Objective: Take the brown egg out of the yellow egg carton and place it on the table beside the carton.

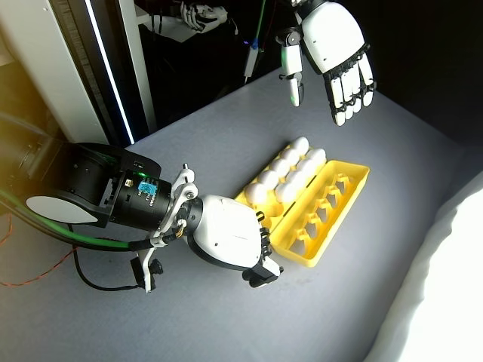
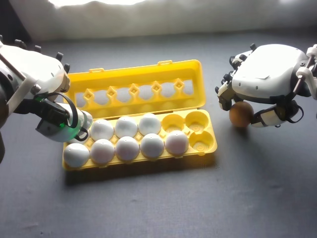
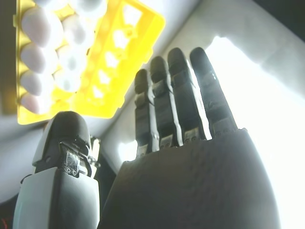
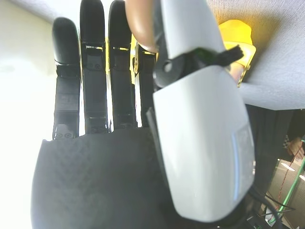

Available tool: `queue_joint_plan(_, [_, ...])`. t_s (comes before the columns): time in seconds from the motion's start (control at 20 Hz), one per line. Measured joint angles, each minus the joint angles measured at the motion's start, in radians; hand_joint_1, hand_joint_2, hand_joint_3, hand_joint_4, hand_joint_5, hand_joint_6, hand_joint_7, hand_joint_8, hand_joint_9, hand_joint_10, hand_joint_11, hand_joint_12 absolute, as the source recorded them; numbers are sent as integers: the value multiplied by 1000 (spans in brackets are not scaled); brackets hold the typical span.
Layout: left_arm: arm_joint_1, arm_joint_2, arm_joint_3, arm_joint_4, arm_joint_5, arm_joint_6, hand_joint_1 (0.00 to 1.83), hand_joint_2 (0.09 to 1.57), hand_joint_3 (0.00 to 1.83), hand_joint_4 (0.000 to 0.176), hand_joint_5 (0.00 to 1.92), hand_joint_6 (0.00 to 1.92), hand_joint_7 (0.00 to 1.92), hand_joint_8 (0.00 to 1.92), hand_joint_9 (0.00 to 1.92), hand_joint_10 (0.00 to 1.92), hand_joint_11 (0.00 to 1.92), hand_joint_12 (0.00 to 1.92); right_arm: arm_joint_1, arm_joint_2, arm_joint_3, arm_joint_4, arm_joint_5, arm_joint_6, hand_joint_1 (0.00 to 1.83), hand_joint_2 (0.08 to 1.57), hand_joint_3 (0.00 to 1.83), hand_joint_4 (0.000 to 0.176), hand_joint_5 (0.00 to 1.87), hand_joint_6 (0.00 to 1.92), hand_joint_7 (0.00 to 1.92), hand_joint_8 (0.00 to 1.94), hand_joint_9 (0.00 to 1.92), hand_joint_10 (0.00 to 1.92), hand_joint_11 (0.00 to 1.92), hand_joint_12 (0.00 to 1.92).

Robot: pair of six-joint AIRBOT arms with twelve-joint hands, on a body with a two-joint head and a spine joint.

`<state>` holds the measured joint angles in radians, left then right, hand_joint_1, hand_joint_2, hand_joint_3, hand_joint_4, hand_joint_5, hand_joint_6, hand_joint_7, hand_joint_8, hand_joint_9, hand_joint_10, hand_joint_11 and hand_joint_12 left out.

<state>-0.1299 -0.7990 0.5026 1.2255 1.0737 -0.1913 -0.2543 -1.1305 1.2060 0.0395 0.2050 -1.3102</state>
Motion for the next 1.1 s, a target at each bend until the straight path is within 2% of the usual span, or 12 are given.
queue_joint_plan(0.25, [0, 0, 0, 0, 0, 0, 264, 1319, 0, 0, 411, 2, 459, 0, 418, 2, 159, 419, 0, 0, 0, 0, 6, 0, 1224, 1034, 0, 0, 731, 127, 762, 152, 529, 634, 147, 1396])
queue_joint_plan(0.5, [0, 0, 0, 0, 0, 0, 208, 1326, 1, 0, 399, 2, 446, 0, 401, 0, 138, 415, 0, 0, 0, -1, 9, 0, 1162, 1031, 1, 0, 675, 88, 712, 95, 457, 614, 79, 1410])
queue_joint_plan(1.1, [0, 0, 0, 0, 0, 0, 270, 1321, 0, 0, 405, 4, 459, 3, 414, 5, 138, 438, 0, 0, 0, -1, 28, 0, 1145, 1018, 0, 0, 639, 43, 684, 32, 438, 511, 17, 1426])
